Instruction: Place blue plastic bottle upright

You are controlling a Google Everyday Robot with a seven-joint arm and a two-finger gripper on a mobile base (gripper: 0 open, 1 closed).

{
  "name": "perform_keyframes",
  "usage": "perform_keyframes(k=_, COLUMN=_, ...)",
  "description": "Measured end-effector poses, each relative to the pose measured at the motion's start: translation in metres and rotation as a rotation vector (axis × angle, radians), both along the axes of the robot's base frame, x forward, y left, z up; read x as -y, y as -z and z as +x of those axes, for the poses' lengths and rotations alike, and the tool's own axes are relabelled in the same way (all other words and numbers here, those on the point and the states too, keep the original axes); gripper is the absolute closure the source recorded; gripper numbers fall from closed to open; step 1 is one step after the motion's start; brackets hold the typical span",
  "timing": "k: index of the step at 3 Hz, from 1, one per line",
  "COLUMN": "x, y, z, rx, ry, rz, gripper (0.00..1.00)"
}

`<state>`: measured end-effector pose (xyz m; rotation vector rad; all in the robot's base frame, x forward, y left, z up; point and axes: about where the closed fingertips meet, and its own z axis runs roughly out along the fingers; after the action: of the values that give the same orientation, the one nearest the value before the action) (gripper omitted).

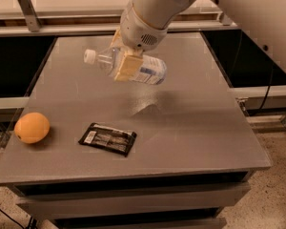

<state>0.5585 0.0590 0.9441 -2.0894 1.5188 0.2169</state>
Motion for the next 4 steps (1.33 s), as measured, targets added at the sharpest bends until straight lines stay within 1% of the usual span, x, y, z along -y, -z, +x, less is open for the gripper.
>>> perform_keyframes(k=1, x=-0.009, y=-0.017, z=0.002, rx=0.056, ry=0.045, rz=0.214, gripper=1.00)
perform_keyframes(k=2, x=-0.007, y=-0.024, z=0.006, rx=0.067, ry=0.087, rz=0.300, gripper=1.00)
perform_keyframes(k=3, x=-0.003, y=-0.026, z=0.011, rx=0.006, ry=0.079, rz=0.413, gripper=1.00)
perform_keyframes(k=4, x=-0.005, y=-0.026, z=0.014, rx=-0.095, ry=0.033, rz=0.544, gripper=1.00)
